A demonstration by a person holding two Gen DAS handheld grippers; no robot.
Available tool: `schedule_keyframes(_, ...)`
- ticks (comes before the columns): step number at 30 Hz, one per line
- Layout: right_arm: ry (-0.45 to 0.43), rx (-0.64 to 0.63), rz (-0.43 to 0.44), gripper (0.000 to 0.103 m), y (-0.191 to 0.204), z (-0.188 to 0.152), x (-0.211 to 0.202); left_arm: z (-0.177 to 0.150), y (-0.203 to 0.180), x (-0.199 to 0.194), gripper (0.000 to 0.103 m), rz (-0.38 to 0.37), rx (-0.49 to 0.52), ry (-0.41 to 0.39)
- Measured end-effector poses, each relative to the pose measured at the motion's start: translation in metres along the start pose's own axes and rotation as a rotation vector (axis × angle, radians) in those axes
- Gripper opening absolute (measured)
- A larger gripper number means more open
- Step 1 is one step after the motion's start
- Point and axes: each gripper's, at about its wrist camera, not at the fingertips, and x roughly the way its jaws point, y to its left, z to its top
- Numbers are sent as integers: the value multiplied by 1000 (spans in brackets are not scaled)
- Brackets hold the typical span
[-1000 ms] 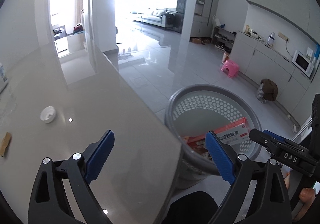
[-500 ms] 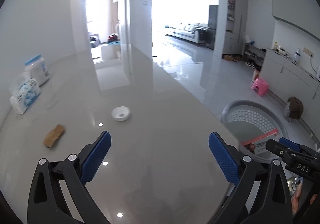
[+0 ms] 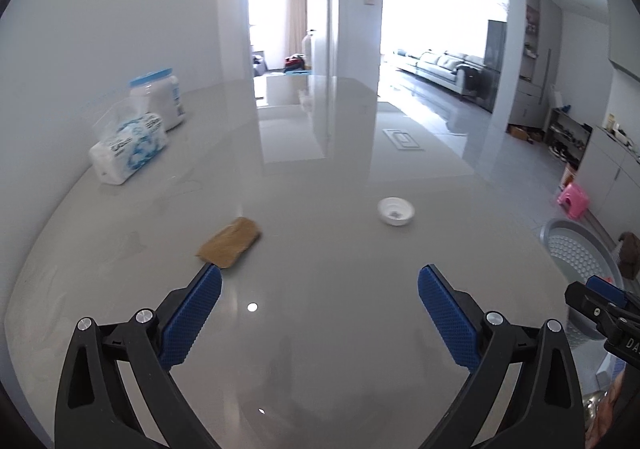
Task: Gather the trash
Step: 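Withdraw both grippers from the basket toward the brown paper scrap and white lid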
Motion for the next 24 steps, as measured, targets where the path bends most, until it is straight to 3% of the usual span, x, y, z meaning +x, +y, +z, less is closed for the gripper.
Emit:
schedule_keyframes(9,17,-60,37,77,49,15,37,-1,57,17,97,132,-50,29)
schedule_keyframes(24,72,-122,28,77,81,31,93,3,92,58,97,181,-93,90)
